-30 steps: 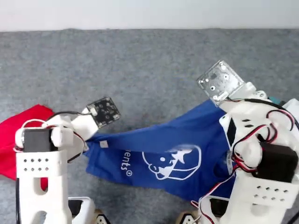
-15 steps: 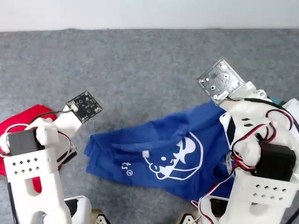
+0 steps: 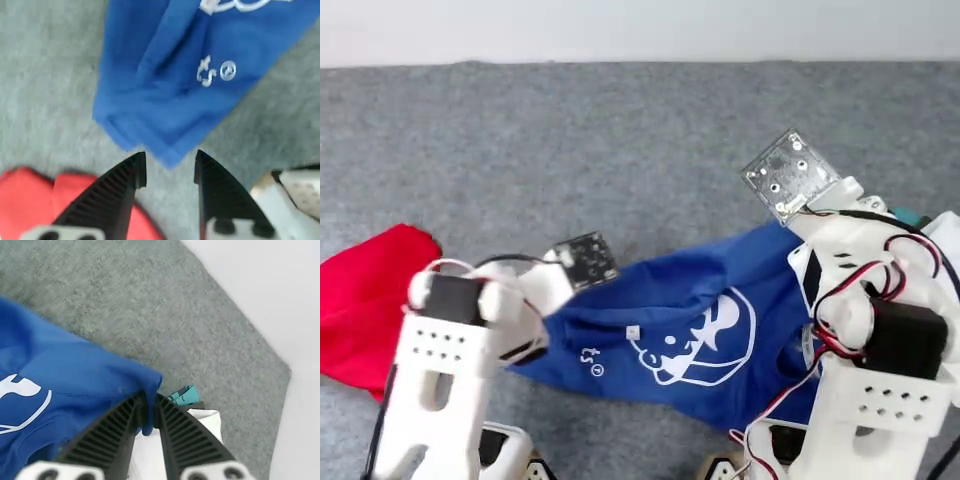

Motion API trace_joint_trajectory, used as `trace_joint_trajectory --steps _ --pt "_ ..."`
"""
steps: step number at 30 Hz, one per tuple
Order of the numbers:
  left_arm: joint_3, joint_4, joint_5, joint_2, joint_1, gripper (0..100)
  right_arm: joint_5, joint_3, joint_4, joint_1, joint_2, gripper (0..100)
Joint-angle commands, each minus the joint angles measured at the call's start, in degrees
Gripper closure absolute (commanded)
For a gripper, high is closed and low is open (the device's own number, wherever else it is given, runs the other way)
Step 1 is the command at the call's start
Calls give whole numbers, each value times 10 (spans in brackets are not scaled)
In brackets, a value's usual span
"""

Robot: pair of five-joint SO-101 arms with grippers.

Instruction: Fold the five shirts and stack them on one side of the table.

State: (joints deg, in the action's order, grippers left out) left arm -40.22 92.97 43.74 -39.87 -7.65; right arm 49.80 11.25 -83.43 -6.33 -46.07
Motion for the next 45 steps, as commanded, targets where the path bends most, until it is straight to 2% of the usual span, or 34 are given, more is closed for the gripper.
trace_joint_trajectory --steps 1,9,18,30,33,39,45 --pt "1 -67 -19 59 -23 834 -5 -4 9 -5 -13 988" --pt "102 -100 -17 260 -25 834 -5 -4 8 -5 -13 988" --pt "171 -112 0 379 -40 834 -10 -4 8 -6 -13 988" --pt "173 -180 0 462 -44 838 -29 -4 8 -6 -13 988" --pt "173 -183 0 477 -47 879 -29 -4 8 -6 -13 988" --pt "172 -158 0 491 -77 983 -29 -4 8 -6 -13 988" --pt "191 -109 0 442 -78 986 -28 -8 11 -6 -13 988"
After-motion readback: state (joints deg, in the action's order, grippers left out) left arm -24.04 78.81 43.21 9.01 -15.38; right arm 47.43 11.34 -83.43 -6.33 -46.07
